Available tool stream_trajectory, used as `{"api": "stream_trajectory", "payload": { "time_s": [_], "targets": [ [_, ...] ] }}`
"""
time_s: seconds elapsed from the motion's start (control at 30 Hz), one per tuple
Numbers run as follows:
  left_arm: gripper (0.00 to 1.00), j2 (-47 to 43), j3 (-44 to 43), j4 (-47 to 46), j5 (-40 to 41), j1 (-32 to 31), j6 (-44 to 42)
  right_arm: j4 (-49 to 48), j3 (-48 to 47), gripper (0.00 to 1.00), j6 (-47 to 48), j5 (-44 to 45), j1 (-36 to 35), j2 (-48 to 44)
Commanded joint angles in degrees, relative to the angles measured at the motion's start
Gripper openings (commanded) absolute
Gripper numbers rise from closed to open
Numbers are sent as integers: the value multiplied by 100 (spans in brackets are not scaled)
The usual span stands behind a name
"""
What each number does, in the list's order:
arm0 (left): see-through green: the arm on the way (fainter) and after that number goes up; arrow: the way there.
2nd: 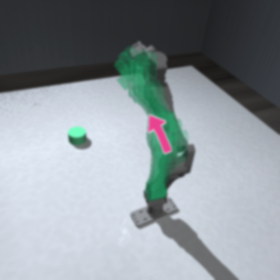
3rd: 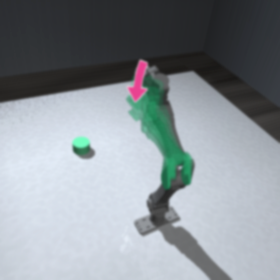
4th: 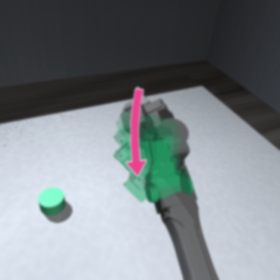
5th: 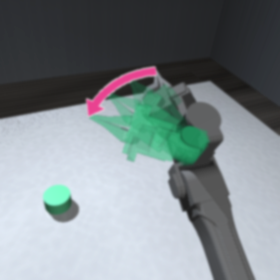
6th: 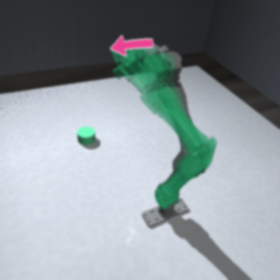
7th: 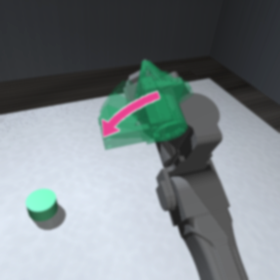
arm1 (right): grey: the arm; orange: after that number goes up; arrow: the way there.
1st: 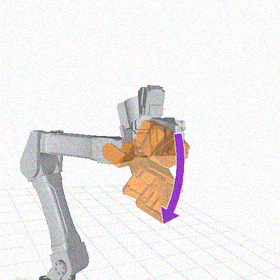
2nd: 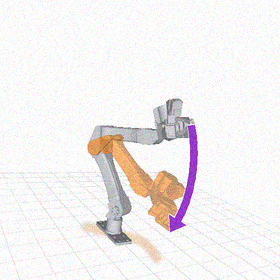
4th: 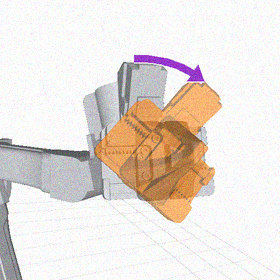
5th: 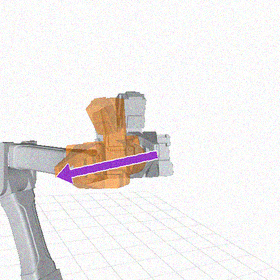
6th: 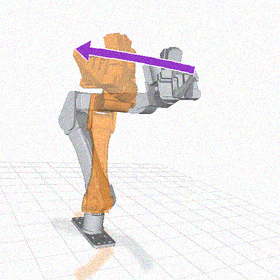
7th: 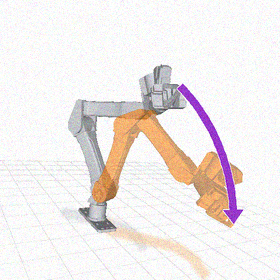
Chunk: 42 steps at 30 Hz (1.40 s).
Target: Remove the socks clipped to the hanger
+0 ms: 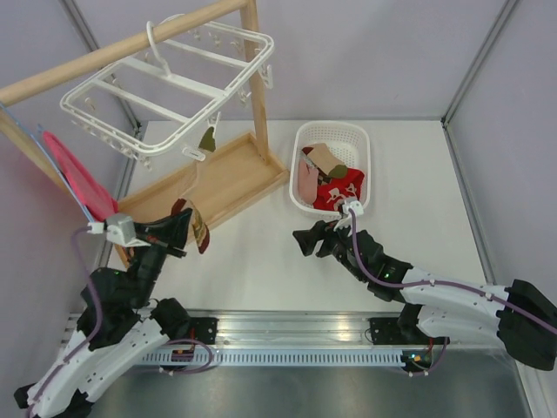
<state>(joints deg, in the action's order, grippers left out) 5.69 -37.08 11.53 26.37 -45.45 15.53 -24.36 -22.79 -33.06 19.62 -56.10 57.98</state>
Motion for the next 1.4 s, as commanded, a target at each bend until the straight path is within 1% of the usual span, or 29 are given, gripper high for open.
{"api": "stream_trajectory", "payload": {
  "time_s": [0.0, 0.13, 0.23, 0.27, 0.33, 0.37, 0.43, 0.47, 0.53, 0.57, 0.67, 0.77, 0.83, 0.9, 0.93, 1.03, 1.37],
  "targets": [
    [2, 816, 306, -369, -755, -16, 293, -34, -270, 77, 115, 139, -94, 21],
    [2, 1381, 421, -774, -958, -16, 293, 97, -480, 77, 185, 183, -112, 109],
    [2, 1618, 360, -915, -976, -16, 232, 509, -998, 77, 422, 262, -121, 214],
    [2, 1636, 359, -942, -976, -16, 223, 624, -1356, 77, 536, 305, -138, 275],
    [2, 1645, 359, -995, -967, -16, 205, 870, -1771, 77, 808, 367, -147, 354],
    [2, 1663, 351, -1021, -985, -16, 205, 1046, -2182, 77, 914, 376, -165, 459],
    [2, 1698, 351, -1021, -1020, -16, 170, 1187, -2580, 77, 1116, 385, -217, 574],
    [2, 1724, 333, -1012, -1063, -16, 152, 1318, -2991, 77, 1318, 394, -252, 722],
    [2, 1760, 316, -1004, -1108, -25, 126, 1556, -3423, 77, 1556, 455, -366, 908],
    [2, 1795, 307, -986, -1125, -16, 126, 1644, -3852, 77, 1844, 525, -428, 1109],
    [2, 1839, 210, -776, -1196, -25, 170, 1890, -4591, 77, 2302, 885, -744, 1478],
    [2, 1891, 87, -547, -1213, -78, 214, 1952, -5154, 77, 2900, 1158, -1008, 1786],
    [2, 1935, 52, -433, -1213, -95, 240, 1944, -5393, 77, 3462, 1377, -1201, 1936],
    [2, 1962, 8, -371, -1231, -113, 258, 1821, -5666, 77, 3892, 1579, -1403, 2156],
    [2, 1988, -1, -336, -1248, -122, 258, 1760, -5754, 77, 4217, 1650, -1448, 2235],
    [2, 2058, -71, -257, -1310, -131, 258, 1549, -6114, 77, 4780, 1791, -1562, 2569],
    [2, 2138, -150, -186, -1442, -174, 293, 845, -6957, 78, 5933, 2406, -1905, 3465]
  ]
}}
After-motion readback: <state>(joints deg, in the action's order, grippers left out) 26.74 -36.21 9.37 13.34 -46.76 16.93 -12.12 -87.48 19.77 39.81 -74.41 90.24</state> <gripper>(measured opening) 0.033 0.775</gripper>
